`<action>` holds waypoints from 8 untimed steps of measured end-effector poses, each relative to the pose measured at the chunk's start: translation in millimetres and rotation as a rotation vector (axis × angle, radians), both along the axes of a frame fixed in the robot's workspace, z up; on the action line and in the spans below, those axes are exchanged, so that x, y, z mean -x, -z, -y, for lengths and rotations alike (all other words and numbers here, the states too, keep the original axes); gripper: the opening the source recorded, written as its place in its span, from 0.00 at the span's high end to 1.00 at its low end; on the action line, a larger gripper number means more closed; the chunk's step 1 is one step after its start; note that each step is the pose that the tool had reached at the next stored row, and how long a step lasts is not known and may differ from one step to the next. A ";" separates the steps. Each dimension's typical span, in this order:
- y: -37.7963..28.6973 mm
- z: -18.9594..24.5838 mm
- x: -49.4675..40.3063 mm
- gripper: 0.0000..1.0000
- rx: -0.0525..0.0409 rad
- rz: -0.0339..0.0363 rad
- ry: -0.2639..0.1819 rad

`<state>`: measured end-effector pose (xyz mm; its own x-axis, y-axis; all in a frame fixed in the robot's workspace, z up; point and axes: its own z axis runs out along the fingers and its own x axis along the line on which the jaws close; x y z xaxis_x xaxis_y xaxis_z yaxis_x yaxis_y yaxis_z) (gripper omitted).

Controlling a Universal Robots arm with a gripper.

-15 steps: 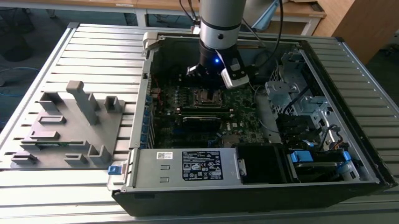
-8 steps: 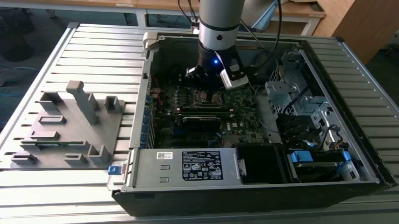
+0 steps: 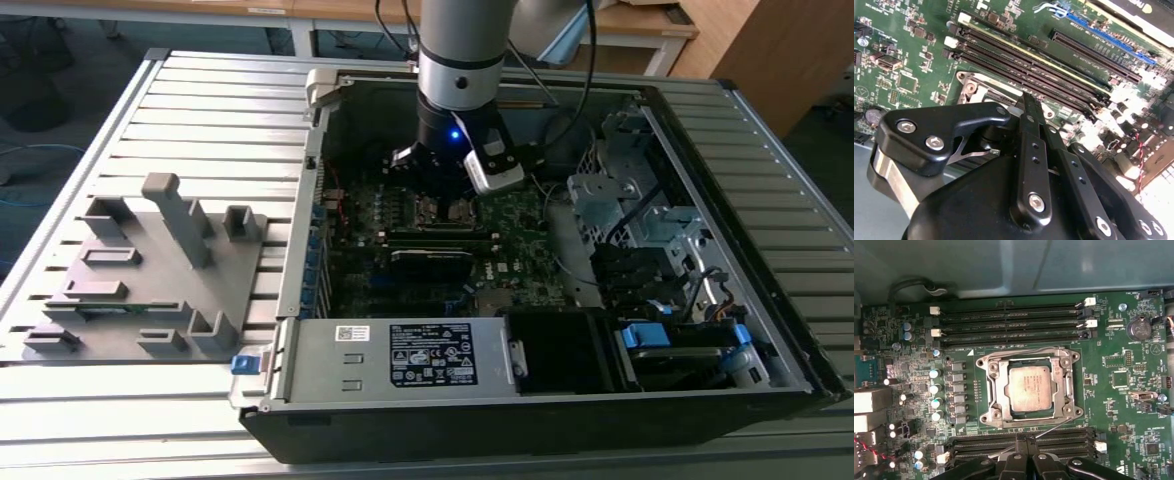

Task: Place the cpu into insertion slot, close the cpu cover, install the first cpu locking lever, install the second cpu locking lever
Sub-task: 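Install the second cpu locking lever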

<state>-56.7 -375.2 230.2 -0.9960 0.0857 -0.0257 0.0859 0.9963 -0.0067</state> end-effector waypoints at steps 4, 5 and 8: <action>0.1 0.0 0.1 0.90 0.0007 0.0000 0.000; 0.1 0.0 0.1 0.90 0.0006 0.0000 0.000; 0.2 0.0 0.1 0.90 0.0006 0.0000 0.000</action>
